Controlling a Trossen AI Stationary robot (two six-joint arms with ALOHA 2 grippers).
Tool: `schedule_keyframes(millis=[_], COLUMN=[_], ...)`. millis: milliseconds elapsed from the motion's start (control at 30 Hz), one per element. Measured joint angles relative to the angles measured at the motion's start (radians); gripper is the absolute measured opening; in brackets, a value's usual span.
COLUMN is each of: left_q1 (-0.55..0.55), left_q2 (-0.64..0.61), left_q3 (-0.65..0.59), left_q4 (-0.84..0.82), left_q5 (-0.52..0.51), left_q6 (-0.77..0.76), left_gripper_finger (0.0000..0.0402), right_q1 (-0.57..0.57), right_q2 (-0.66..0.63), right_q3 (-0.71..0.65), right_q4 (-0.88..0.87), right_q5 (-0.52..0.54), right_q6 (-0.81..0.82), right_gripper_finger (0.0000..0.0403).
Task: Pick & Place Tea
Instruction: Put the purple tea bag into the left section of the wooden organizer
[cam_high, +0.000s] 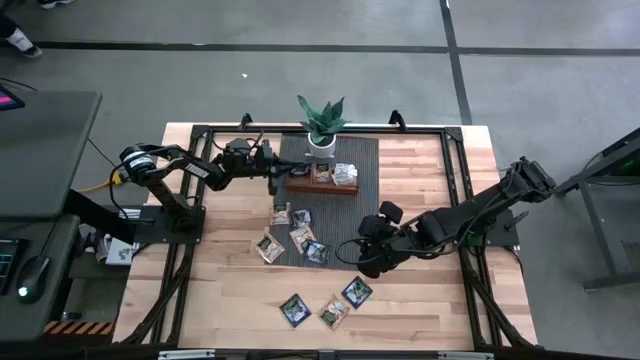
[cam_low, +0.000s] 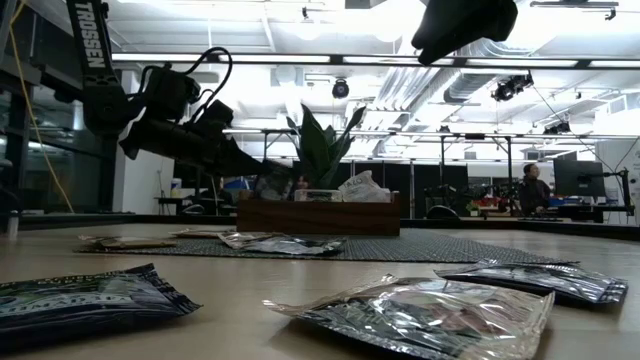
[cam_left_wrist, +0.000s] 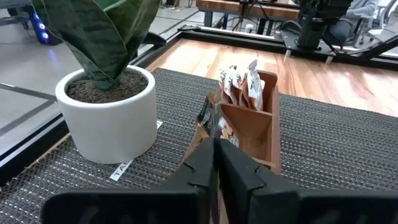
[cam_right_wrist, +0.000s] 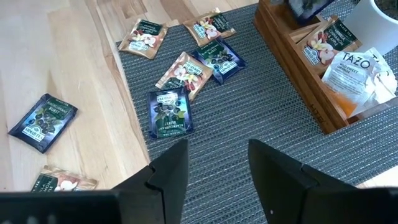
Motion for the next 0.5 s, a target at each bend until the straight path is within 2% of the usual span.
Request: schedule_keyframes(millis=[300,500], left_q1=[0.000,-0.001], left_q2=[0.000,0.000], left_q3=[0.000,0.000], left_q4=[0.011,0.045], left_q5=[-0.046,0.037], left_q6=[0.004,-0.016], left_gripper_finger=[0.0134,0.0158], right_q1=[0.000,0.000], right_q2=[0.000,0.000], right_q3=[0.000,0.000], right_q4=[0.004,0.004], right_q5=[0.000,-0.008], right_q6=[0.000,0.001], right_gripper_finger=[0.0166,0.0168])
